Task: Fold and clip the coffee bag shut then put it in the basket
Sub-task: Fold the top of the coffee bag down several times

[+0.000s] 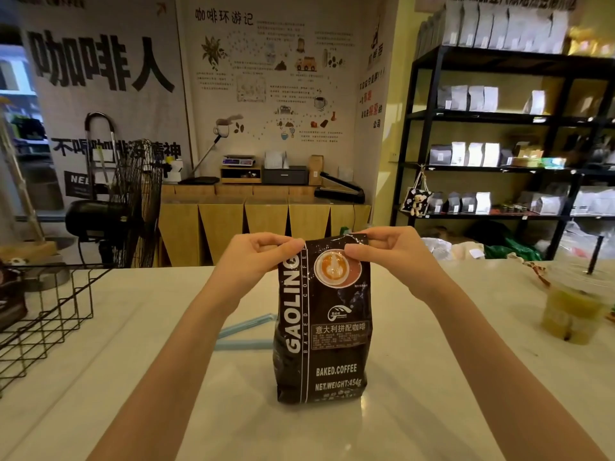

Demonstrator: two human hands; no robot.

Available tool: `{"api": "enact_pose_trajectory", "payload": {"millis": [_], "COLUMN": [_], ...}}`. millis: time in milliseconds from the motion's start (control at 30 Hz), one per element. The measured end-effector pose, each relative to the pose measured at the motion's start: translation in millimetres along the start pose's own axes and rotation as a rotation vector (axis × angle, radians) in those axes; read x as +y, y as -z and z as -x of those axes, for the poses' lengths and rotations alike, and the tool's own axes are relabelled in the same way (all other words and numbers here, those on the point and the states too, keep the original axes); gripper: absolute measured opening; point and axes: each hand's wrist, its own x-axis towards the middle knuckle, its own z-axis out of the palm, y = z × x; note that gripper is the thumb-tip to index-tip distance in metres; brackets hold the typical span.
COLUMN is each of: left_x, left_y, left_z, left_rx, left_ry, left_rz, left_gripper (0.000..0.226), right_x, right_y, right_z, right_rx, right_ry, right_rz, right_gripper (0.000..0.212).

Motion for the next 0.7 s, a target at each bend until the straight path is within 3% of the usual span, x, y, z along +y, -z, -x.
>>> {"api": "enact_pose_trajectory", "payload": {"millis": [567,700], "left_x": [5.1,-1.0], "left_y": [3.0,-5.2], "left_z": [-2.8,-1.1], "left_rx": [0.060,-0.009], "left_ry": [-0.029,0.047], "left_rz": [-0.028,0.141], "left_gripper": [0.014,0.022], "right_x": [-5.8,-3.3], "right_y": [0.4,-3.8], "right_z": [0.1,-0.9], "right_rx": [0.107,0.068], "right_ry": [-0.009,-0.031], "right_rz": [0.081,0.030], "right_gripper": [0.005,0.017]}}
